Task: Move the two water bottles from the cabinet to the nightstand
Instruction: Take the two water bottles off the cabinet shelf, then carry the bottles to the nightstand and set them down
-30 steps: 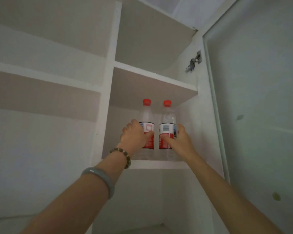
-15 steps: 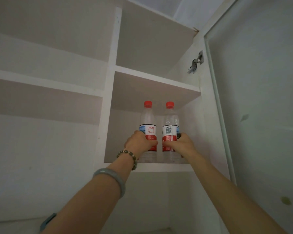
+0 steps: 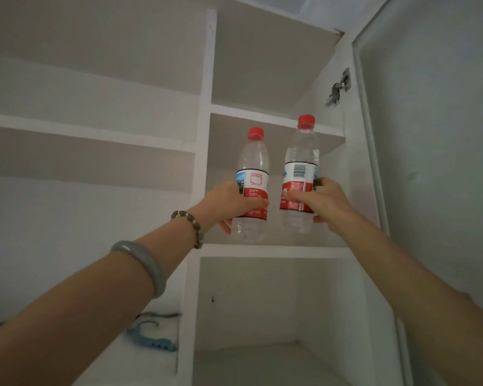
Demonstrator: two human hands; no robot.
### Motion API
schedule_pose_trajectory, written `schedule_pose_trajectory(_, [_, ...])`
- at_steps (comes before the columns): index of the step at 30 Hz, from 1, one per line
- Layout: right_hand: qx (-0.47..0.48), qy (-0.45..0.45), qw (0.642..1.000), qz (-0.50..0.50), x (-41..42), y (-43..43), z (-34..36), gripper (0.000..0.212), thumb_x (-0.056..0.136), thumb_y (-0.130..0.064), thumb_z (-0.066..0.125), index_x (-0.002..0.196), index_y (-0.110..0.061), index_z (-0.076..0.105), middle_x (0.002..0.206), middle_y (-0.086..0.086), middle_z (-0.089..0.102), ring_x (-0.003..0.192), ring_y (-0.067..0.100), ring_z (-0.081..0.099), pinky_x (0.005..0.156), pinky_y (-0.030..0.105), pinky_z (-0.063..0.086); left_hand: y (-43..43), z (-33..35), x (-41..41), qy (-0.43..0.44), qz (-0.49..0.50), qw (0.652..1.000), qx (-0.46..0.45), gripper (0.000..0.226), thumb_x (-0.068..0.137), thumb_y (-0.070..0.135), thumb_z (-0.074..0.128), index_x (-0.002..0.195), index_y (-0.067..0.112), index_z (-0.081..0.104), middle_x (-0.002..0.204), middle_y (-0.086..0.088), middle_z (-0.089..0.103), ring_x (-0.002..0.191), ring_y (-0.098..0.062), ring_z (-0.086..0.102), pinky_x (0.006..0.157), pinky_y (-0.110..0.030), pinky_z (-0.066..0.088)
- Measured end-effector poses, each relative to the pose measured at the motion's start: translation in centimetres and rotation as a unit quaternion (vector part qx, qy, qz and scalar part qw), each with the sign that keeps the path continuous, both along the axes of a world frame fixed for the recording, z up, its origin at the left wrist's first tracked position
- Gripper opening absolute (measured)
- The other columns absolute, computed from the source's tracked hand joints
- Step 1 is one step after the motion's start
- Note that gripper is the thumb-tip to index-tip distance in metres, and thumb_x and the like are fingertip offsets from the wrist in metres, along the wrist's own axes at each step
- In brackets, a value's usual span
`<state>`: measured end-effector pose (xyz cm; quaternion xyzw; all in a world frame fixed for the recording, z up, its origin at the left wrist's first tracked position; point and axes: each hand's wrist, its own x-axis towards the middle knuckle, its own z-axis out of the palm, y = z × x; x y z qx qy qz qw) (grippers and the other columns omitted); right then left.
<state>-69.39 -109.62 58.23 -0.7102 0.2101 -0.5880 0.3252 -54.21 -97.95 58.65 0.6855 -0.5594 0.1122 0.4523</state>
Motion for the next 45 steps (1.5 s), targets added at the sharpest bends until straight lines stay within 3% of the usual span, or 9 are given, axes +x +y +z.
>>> schedule_pose_trajectory(7, [-0.027, 0.041, 0.993, 0.11, 1.5, 5.3, -3.4, 0.051, 0.066, -0.023, 0.082, 0.103, -0.021, 0.048, 0.092, -0.004, 0.061, 0.076, 0.008, 0.059, 0.055, 0.026, 0.043, 6.9, -1.9, -0.5, 0.025, 0.069, 0.997, -0.001, 0.04, 0.08, 0.048, 0.062, 0.106, 0.02, 0.051, 0.089, -0.002, 0.065, 0.068, -0.014, 0.066, 0.051, -0.028, 0.055])
schedule_pose_trajectory(13, [-0.033, 0.063, 0.978, 0.195, 4.3, 9.4, -6.6, 0.054, 0.062, -0.022, 0.085, 0.102, -0.022, 0.049, 0.105, 0.006, 0.065, 0.091, 0.023, 0.065, 0.084, 0.046, 0.054, 14.3, -4.2, 0.9, 0.048, 0.154, 0.987, 0.019, 0.045, 0.082, 0.045, 0.061, 0.115, 0.017, 0.053, 0.095, -0.005, 0.068, 0.074, -0.018, 0.068, 0.056, -0.031, 0.056])
schedule_pose_trajectory(17, [-0.045, 0.072, 0.959, 0.27, 6.6, 13.0, -7.4, 0.051, 0.064, -0.021, 0.083, 0.098, -0.025, 0.047, 0.1, 0.003, 0.064, 0.089, 0.021, 0.066, 0.083, 0.045, 0.054, 20.5, -6.2, 1.9, 0.065, 0.219, 0.973, 0.016, 0.044, 0.082, 0.046, 0.061, 0.116, 0.019, 0.052, 0.101, -0.006, 0.067, 0.082, -0.021, 0.068, 0.068, -0.038, 0.058])
schedule_pose_trajectory(23, [-0.052, 0.076, 0.918, 0.385, 11.6, 21.0, -9.2, 0.066, 0.066, -0.021, 0.083, 0.118, -0.018, 0.043, 0.107, 0.002, 0.057, 0.096, 0.022, 0.061, 0.084, 0.043, 0.053, 30.9, -9.3, 1.8, 0.09, 0.32, 0.943, -0.002, 0.041, 0.082, 0.043, 0.062, 0.116, 0.023, 0.052, 0.102, -0.003, 0.065, 0.086, -0.024, 0.066, 0.069, -0.041, 0.058])
schedule_pose_trajectory(31, [-0.042, 0.092, 0.825, 0.556, 17.6, 35.5, -14.6, 0.066, 0.06, -0.022, 0.086, 0.11, -0.021, 0.043, 0.105, 0.002, 0.062, 0.092, 0.019, 0.063, 0.083, 0.037, 0.052, 45.8, -13.6, -1.5, 0.115, 0.452, 0.884, -0.019, 0.02, 0.077, 0.035, 0.071, 0.086, 0.031, 0.053, 0.086, 0.006, 0.064, 0.082, -0.017, 0.065, 0.066, -0.042, 0.058])
schedule_pose_trajectory(35, [-0.045, 0.102, 0.764, 0.635, 19.0, 43.8, -17.6, 0.067, 0.061, -0.02, 0.086, 0.112, -0.017, 0.043, 0.101, -0.001, 0.062, 0.085, 0.012, 0.063, 0.077, 0.029, 0.052, 52.5, -16.2, -3.7, 0.146, 0.525, 0.838, -0.029, 0.054, 0.068, 0.043, 0.075, 0.111, 0.018, 0.052, 0.1, -0.003, 0.066, 0.087, -0.02, 0.066, 0.063, -0.046, 0.059])
schedule_pose_trajectory(38, [-0.044, 0.108, 0.721, 0.683, 19.5, 50.1, -19.4, 0.065, 0.061, -0.019, 0.086, 0.11, -0.019, 0.042, 0.093, -0.006, 0.06, 0.079, 0.005, 0.06, 0.066, 0.02, 0.049, 57.3, -18.2, -5.4, 0.153, 0.564, 0.81, -0.048, 0.026, 0.075, 0.034, 0.073, 0.09, 0.028, 0.053, 0.091, 0.003, 0.065, 0.082, -0.015, 0.064, 0.065, -0.038, 0.058])
schedule_pose_trajectory(40, [-0.042, 0.111, 0.697, 0.707, 19.9, 53.8, -20.4, 0.067, 0.06, -0.019, 0.087, 0.11, -0.018, 0.044, 0.095, -0.002, 0.063, 0.082, 0.011, 0.064, 0.072, 0.028, 0.053, 60.2, -19.4, -6.6, 0.153, 0.584, 0.796, -0.052, 0.024, 0.077, 0.031, 0.072, 0.085, 0.03, 0.05, 0.088, 0.005, 0.063, 0.081, -0.014, 0.063, 0.067, -0.031, 0.055])
schedule_pose_trajectory(45, [-0.041, 0.128, 0.611, 0.78, 19.3, 65.4, -22.6, 0.067, 0.058, -0.016, 0.088, 0.108, -0.019, 0.045, 0.099, 0.004, 0.065, 0.085, 0.016, 0.065, 0.075, 0.029, 0.053, 69.8, -22.5, -10.8, 0.177, 0.653, 0.728, -0.107, 0.028, 0.076, 0.027, 0.073, 0.083, 0.033, 0.046, 0.085, 0.008, 0.059, 0.078, -0.013, 0.063, 0.067, -0.04, 0.057])
